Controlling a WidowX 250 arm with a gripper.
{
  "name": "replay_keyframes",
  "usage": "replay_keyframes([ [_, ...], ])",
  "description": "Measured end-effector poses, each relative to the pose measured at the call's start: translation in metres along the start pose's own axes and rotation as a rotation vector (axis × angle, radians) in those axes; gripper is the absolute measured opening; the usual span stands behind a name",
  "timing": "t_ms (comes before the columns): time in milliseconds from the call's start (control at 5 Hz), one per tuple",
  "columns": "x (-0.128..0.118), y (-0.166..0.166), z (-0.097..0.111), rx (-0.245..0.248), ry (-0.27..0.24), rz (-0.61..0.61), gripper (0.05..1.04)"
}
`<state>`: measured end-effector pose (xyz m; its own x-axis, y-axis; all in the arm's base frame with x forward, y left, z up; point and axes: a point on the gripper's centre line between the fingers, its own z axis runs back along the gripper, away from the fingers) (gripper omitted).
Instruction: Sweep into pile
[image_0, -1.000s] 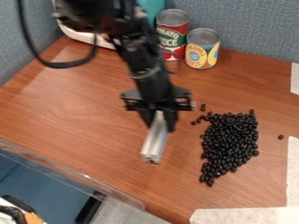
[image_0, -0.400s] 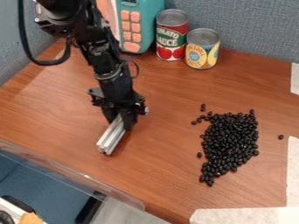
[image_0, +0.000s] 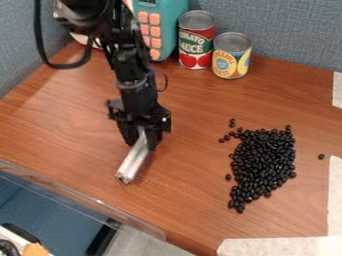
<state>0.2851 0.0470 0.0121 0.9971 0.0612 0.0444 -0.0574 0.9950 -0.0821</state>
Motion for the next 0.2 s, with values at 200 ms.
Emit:
replay_keyframes([
  [200,-0.0020,-0.0019,0.0175,0.025,-0.006,0.004,0.986],
])
